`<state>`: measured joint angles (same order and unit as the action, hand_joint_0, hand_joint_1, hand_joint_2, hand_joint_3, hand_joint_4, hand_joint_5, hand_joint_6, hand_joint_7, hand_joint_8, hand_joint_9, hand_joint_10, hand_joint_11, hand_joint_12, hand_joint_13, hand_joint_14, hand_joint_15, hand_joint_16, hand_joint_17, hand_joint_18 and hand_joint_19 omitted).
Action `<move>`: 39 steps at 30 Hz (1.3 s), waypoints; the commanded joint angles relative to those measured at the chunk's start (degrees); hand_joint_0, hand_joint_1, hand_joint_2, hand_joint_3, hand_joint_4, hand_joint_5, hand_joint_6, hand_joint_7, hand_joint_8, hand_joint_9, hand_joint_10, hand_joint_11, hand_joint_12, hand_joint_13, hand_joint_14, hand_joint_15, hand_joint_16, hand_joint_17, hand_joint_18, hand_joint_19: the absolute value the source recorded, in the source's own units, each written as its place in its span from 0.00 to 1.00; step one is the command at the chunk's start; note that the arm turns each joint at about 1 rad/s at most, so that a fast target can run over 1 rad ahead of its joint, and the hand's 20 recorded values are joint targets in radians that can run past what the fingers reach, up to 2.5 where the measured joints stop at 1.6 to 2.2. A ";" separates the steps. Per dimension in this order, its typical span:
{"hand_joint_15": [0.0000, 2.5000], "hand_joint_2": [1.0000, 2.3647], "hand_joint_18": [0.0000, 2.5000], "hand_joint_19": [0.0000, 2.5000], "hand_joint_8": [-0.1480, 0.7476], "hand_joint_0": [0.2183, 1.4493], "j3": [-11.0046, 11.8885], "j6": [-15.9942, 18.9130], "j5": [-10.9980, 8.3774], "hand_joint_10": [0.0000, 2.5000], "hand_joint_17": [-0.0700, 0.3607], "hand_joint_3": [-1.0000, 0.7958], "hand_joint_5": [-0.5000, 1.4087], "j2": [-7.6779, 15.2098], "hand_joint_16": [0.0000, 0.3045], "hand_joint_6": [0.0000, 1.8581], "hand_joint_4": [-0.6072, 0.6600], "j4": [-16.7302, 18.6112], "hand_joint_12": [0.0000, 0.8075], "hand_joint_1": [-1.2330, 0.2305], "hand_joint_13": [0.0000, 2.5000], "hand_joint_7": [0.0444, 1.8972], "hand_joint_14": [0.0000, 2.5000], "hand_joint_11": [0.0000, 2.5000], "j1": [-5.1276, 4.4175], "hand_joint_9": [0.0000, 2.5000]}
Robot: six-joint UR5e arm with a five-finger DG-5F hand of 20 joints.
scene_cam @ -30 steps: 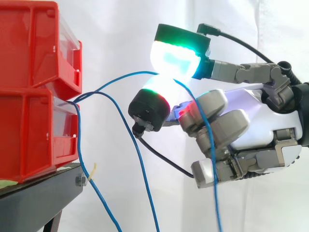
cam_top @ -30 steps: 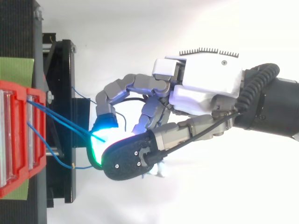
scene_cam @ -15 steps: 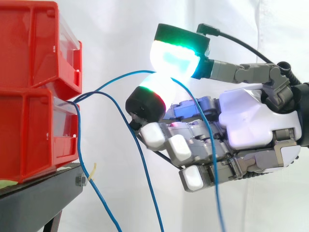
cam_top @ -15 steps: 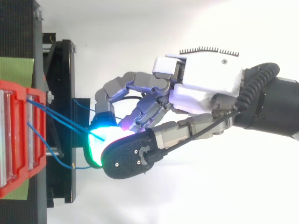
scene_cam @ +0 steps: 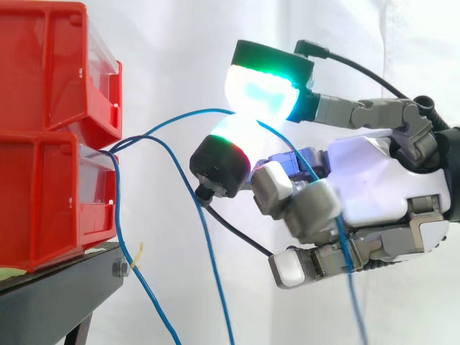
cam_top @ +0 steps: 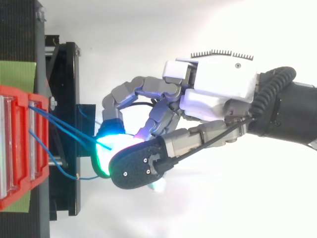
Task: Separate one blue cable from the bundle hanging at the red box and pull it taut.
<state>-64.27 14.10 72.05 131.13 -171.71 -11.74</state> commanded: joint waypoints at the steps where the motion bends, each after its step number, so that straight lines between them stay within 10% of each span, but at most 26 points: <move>1: 0.41 0.01 0.33 0.23 0.60 0.35 -0.41 0.05 -0.06 0.01 0.38 0.43 0.19 0.00 0.14 0.51 0.46 0.59 0.40 0.34 0.59 0.58 0.01 0.35 -0.04 0.50; 18: 0.70 0.01 0.39 0.28 0.52 0.37 -3.75 1.55 -0.15 0.00 0.39 0.42 0.18 0.09 0.14 0.52 0.46 2.61 0.35 0.34 0.64 0.56 0.05 0.67 0.40 0.60; 33: 0.57 0.01 0.55 0.67 0.50 0.38 -3.84 -3.20 0.02 0.25 0.34 0.42 0.18 0.09 0.11 0.52 0.46 2.35 0.42 0.34 0.44 0.55 0.85 0.61 0.31 0.53; 39: 0.56 0.01 0.56 0.70 0.50 0.39 -3.84 -4.08 0.02 0.28 0.33 0.42 0.18 0.00 0.11 0.52 0.47 2.44 0.43 0.33 0.43 0.55 0.92 0.59 0.40 0.53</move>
<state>-68.11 10.44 72.10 131.16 -169.35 -11.41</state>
